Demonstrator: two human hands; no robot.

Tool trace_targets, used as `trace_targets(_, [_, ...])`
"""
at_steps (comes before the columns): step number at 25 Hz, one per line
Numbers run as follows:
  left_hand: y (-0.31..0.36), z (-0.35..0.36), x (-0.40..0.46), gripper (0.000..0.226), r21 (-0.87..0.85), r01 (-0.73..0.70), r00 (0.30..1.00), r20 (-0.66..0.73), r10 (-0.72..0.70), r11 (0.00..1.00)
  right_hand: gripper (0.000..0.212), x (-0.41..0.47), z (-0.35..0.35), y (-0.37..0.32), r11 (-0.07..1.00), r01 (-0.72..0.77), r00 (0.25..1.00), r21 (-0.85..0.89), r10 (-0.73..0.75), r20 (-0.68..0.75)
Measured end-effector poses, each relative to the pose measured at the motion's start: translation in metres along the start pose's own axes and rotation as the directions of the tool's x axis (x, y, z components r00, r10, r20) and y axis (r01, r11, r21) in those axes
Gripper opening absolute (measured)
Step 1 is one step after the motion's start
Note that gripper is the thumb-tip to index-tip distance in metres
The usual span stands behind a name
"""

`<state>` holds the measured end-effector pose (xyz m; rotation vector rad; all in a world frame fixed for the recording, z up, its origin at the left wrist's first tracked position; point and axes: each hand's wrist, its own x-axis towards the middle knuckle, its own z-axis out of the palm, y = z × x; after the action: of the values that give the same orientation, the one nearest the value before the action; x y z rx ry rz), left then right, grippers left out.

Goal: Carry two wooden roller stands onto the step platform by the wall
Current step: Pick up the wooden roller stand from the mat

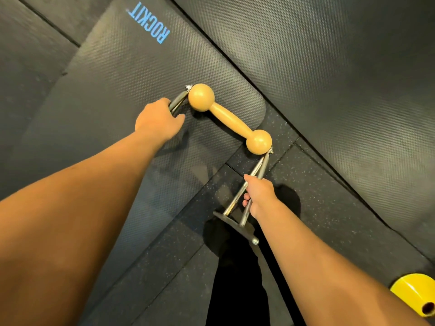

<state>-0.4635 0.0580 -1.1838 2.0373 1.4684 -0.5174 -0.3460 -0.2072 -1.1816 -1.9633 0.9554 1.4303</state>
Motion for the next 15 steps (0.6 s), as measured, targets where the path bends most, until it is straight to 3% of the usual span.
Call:
trace_targets(4, [-0.020,-0.012,-0.029,0.040,-0.280,0.169,0.980,-0.054,-0.191,0.945,0.011,-0.017,-0.001,-0.011,0.979,0.170,0.985,-0.111,-0.173,-0.022])
trace_targets(7, [-0.047,-0.019,-0.073,0.031,-0.537,0.284,0.921,-0.077,-0.382,0.794,0.020,-0.040,0.000,-0.034,0.876,0.393,0.916,-0.278,-0.399,0.039])
trace_targets(11, [-0.075,-0.011,-0.138,0.028,-0.828,0.326,0.765,-0.053,-0.642,0.456,0.014,-0.083,0.028,-0.089,0.562,0.650,0.739,-0.511,-0.624,0.254])
trace_targets(15, [-0.088,0.010,-0.167,0.021,-0.941,0.239,0.599,-0.053,-0.799,0.241,0.015,-0.102,0.080,-0.136,0.223,0.749,0.597,-0.624,-0.636,0.489])
